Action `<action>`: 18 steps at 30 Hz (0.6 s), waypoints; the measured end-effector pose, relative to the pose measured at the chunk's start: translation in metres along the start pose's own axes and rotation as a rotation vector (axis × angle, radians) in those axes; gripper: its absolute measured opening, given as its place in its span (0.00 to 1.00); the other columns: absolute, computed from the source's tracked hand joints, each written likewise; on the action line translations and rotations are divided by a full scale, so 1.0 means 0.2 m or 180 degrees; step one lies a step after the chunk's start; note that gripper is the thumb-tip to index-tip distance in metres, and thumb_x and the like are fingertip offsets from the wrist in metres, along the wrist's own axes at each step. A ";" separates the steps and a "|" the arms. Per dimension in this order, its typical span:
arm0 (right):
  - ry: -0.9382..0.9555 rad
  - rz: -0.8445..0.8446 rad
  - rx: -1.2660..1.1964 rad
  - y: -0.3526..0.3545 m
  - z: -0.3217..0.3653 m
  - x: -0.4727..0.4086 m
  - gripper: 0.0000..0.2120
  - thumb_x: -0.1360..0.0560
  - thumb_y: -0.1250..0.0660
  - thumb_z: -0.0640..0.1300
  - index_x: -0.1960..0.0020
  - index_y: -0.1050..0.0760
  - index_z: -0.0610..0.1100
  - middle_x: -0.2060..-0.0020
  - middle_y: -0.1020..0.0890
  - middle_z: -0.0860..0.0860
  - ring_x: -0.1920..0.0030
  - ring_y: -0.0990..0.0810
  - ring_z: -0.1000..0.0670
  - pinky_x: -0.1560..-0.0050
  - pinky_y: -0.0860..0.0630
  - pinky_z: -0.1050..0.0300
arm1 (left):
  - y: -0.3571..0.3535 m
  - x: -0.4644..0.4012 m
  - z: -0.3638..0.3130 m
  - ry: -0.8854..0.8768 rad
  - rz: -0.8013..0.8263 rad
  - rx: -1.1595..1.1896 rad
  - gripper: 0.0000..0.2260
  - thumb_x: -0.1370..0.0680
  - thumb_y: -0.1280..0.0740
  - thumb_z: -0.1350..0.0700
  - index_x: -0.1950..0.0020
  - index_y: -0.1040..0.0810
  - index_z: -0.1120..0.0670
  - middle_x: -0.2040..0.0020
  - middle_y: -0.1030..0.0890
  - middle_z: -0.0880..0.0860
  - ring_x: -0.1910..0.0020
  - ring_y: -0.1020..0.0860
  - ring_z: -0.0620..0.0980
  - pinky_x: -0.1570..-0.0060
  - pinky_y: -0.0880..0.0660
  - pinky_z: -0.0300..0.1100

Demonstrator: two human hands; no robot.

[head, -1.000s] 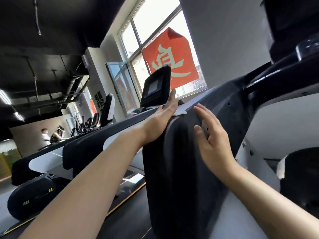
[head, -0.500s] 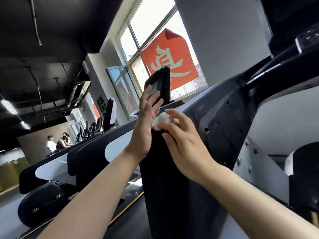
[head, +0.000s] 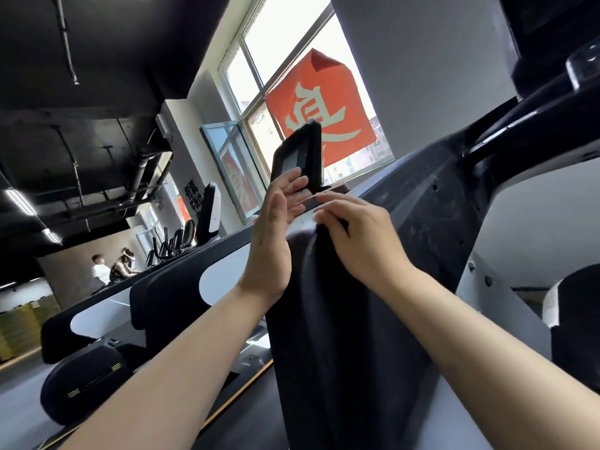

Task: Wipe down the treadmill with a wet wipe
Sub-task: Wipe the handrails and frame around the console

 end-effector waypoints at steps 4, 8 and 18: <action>0.0007 0.0243 -0.0251 -0.03 0.01 0.13 0.17 0.21 0.41 0.47 0.34 0.26 0.43 0.33 0.28 0.51 0.29 0.35 0.53 0.29 0.42 0.62 | 0.01 0.00 0.01 -0.0080 -0.0122 -0.0148 0.20 0.24 0.52 0.40 0.40 0.29 0.46 0.40 0.25 0.45 0.37 0.28 0.42 0.34 0.35 0.41; 0.1109 0.1058 0.0341 -0.13 0.22 0.57 0.27 0.18 0.54 0.57 0.24 0.45 0.44 0.24 0.45 0.48 0.24 0.49 0.49 0.26 0.50 0.57 | 0.00 -0.01 0.01 -0.0117 -0.0015 -0.0198 0.20 0.23 0.52 0.41 0.41 0.27 0.49 0.41 0.24 0.49 0.39 0.27 0.48 0.35 0.33 0.49; -0.0610 0.0946 0.0665 -0.04 -0.29 0.11 0.34 0.22 0.55 0.65 0.24 0.63 0.50 0.25 0.63 0.55 0.28 0.67 0.61 0.25 0.62 0.56 | -0.07 0.00 -0.02 -0.0247 0.0304 -0.0601 0.19 0.22 0.52 0.45 0.42 0.26 0.50 0.43 0.22 0.49 0.43 0.25 0.46 0.40 0.32 0.40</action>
Point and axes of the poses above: each hand's wrist, its own x-axis away from the middle knuckle, its own y-axis out of the back of the hand, z = x × y, the point moved 8 cm from there along -x, towards the middle knuckle
